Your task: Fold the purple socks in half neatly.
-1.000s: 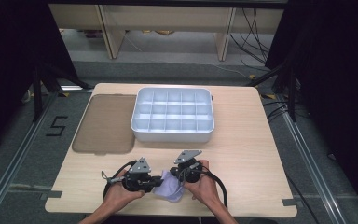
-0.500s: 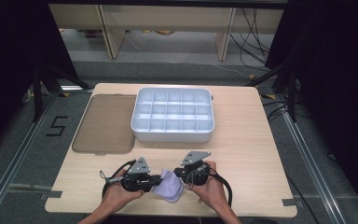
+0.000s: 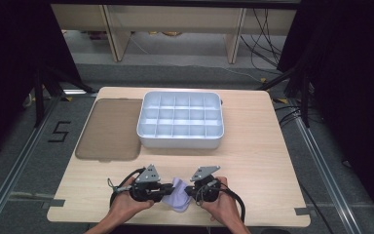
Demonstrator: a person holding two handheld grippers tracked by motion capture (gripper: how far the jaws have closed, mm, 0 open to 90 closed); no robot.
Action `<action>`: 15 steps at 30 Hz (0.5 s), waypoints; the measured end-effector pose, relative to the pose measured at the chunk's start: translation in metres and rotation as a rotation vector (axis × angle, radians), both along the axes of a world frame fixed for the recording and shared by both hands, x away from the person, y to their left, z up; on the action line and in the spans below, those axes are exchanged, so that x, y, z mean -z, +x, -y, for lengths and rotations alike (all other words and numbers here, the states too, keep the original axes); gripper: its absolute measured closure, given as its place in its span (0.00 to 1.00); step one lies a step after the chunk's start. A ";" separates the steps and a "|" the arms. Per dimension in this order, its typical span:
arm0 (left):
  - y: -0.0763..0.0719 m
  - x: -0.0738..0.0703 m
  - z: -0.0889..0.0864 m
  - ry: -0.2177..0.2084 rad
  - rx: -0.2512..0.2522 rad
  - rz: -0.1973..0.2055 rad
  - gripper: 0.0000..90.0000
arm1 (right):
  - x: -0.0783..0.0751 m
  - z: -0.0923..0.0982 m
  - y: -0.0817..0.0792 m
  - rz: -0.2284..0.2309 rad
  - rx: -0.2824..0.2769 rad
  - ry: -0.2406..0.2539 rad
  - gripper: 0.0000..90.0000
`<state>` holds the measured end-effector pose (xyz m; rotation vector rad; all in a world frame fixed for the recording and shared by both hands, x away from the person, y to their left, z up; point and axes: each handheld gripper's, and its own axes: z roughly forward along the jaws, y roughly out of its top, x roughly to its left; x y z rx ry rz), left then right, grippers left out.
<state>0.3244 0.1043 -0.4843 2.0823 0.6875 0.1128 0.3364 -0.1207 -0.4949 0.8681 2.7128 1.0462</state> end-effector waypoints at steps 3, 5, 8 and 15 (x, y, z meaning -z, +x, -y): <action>-0.001 0.000 0.005 -0.022 0.006 -0.027 0.90 | 0.001 0.001 0.001 -0.008 0.015 0.013 0.96; -0.003 0.001 0.011 -0.019 0.024 -0.022 0.90 | 0.001 0.002 0.002 -0.012 0.018 0.012 0.96; -0.002 0.003 0.016 -0.002 0.049 -0.024 0.90 | 0.001 0.005 0.003 -0.051 0.031 0.044 0.96; -0.001 0.006 0.024 -0.012 0.042 -0.046 0.90 | 0.001 0.018 0.006 -0.078 0.083 0.075 0.93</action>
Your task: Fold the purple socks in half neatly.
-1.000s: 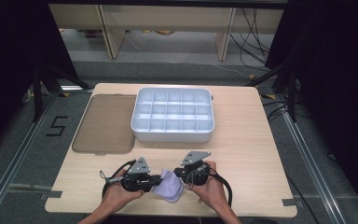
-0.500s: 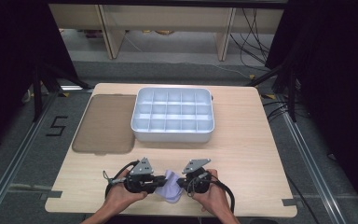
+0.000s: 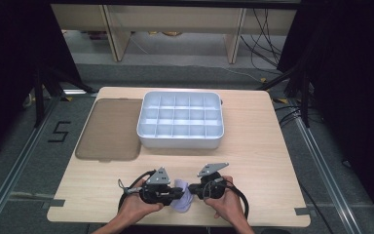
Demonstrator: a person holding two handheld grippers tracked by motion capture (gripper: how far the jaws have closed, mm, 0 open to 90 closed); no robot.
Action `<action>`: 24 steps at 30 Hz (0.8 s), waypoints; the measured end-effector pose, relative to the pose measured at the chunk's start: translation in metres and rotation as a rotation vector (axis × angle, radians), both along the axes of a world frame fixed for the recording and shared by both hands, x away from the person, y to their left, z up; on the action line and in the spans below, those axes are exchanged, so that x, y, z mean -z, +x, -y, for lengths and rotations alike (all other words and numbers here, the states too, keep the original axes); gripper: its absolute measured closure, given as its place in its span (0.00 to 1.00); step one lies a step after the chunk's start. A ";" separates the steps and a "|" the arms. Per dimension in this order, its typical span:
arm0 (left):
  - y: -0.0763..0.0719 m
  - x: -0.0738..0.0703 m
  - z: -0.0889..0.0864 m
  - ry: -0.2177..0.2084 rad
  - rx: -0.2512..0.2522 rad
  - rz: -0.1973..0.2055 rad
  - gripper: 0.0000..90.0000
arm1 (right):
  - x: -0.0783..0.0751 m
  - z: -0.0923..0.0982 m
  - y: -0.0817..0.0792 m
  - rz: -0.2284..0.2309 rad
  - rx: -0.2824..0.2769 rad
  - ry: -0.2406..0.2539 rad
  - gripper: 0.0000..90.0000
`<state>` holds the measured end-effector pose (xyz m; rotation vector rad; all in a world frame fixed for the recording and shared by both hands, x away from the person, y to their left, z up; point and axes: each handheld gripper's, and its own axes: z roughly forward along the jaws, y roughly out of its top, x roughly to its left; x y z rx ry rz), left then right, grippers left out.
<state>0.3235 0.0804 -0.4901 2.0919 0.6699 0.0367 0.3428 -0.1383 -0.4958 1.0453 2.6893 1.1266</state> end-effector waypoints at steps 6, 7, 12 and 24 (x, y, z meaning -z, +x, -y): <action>0.000 0.004 0.011 0.009 0.019 0.000 0.90 | 0.002 0.005 0.003 -0.012 0.000 -0.006 0.94; 0.000 0.004 0.011 0.009 0.019 0.000 0.90 | 0.000 0.008 0.005 -0.004 0.004 -0.006 0.94; 0.000 0.006 0.017 0.040 0.035 0.016 0.90 | -0.012 0.024 0.010 0.045 0.082 0.042 0.94; -0.001 0.012 0.025 0.071 0.037 0.021 0.90 | -0.024 0.007 0.003 0.086 -0.009 0.031 0.95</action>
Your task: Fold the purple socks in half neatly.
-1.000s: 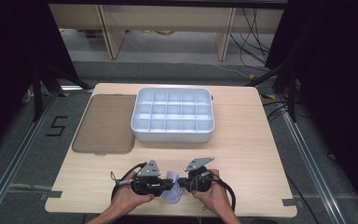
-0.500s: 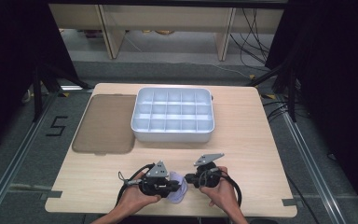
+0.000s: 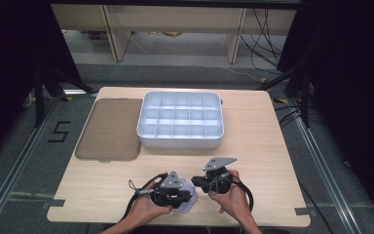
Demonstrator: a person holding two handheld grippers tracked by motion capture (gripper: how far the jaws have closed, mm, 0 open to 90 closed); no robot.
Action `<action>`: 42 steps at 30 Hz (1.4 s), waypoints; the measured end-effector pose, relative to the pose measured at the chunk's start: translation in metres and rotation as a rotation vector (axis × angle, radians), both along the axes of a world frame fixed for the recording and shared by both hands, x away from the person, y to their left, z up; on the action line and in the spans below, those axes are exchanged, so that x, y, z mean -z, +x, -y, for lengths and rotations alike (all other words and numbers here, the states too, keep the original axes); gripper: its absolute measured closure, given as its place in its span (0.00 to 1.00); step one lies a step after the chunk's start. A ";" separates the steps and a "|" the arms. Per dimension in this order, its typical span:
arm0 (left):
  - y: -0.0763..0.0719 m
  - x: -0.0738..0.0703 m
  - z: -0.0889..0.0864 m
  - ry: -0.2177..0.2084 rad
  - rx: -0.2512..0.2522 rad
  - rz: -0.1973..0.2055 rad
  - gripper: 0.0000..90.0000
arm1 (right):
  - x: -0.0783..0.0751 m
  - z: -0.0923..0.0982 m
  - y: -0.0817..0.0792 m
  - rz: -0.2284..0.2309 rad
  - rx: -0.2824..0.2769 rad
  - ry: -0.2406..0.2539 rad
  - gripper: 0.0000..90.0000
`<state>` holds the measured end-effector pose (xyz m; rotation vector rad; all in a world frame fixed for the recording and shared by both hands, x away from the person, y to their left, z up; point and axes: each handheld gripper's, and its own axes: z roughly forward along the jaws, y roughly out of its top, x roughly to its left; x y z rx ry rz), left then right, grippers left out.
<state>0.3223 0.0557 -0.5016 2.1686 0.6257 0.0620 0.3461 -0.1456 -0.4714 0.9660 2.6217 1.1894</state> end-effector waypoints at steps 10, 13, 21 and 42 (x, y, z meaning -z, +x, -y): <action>0.001 -0.002 -0.001 -0.029 0.015 -0.005 0.87 | 0.019 -0.011 0.004 -0.019 -0.014 -0.079 0.96; -0.001 -0.012 -0.009 -0.081 0.007 -0.007 0.85 | 0.018 -0.011 0.004 -0.032 -0.018 -0.094 0.96; -0.007 -0.017 -0.024 -0.080 0.015 -0.011 0.91 | 0.018 -0.010 0.003 -0.035 -0.008 -0.098 0.96; -0.017 0.003 -0.015 0.025 0.067 0.011 0.93 | 0.001 -0.003 -0.005 0.000 -0.017 -0.039 0.88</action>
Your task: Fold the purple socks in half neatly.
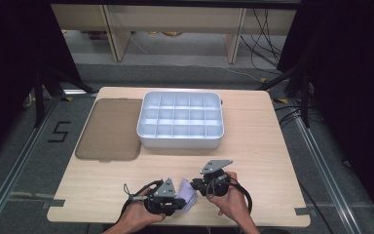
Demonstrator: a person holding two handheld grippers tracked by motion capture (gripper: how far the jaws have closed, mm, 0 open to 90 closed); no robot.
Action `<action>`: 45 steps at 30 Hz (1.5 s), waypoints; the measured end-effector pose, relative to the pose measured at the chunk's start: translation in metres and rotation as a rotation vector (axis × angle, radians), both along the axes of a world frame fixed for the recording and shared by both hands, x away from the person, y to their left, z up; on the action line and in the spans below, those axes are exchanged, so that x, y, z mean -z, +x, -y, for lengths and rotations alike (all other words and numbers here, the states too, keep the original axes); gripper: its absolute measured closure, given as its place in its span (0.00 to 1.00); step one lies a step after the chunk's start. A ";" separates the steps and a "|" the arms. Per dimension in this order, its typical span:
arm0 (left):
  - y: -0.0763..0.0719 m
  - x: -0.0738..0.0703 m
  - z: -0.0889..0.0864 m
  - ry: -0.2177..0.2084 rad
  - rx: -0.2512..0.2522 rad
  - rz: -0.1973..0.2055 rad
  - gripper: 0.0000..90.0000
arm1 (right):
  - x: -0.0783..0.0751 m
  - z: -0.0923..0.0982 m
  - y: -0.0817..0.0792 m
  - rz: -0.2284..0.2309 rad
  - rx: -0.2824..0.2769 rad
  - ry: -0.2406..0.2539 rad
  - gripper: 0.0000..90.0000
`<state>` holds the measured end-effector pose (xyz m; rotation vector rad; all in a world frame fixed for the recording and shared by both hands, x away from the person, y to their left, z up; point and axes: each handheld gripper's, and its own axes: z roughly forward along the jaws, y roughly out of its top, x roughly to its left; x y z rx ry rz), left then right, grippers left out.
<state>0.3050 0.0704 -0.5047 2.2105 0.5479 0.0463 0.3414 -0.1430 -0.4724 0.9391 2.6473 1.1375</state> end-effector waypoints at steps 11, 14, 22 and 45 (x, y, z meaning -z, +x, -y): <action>0.000 0.000 0.000 0.007 0.006 0.000 0.93 | 0.016 -0.014 0.009 -0.065 -0.052 -0.042 0.75; 0.001 -0.001 -0.001 0.021 0.008 0.005 0.93 | 0.017 -0.013 0.011 -0.070 -0.065 -0.065 0.68; 0.002 -0.001 -0.001 0.022 0.022 0.003 0.93 | 0.017 -0.012 0.014 -0.107 -0.047 -0.071 0.55; 0.001 -0.002 -0.005 0.006 0.021 -0.006 0.85 | 0.027 -0.015 0.020 -0.230 -0.073 -0.001 0.77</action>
